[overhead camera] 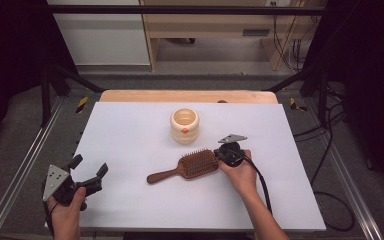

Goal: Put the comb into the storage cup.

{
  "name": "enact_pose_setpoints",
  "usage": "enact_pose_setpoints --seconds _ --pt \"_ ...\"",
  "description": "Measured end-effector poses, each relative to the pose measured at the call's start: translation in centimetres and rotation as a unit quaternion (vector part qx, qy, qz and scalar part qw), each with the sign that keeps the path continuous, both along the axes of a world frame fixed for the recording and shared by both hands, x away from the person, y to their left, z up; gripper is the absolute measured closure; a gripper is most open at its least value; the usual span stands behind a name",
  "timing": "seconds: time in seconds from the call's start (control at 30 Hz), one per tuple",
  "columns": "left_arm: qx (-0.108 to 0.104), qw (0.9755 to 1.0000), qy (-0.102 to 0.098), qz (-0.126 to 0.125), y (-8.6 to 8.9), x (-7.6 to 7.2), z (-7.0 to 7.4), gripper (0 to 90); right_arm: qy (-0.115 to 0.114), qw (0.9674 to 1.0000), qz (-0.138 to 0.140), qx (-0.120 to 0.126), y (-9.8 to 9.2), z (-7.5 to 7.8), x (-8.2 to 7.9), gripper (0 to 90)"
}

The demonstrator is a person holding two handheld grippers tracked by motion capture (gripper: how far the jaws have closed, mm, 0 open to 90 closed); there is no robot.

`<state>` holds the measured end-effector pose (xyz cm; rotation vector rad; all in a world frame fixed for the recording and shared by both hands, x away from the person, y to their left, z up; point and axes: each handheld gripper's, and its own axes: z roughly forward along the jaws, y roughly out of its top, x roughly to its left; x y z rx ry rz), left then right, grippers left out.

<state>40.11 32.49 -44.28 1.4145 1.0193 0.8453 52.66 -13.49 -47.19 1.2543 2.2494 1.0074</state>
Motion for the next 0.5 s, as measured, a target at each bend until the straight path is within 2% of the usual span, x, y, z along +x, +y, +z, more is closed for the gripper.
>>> enact_pose_setpoints --seconds 0.5 --pt "0.007 1.0000 -0.002 0.001 -0.1 0.0 0.0 4.1 -0.001 0.9993 0.036 0.006 4.2 -0.2 -0.4 90.0"
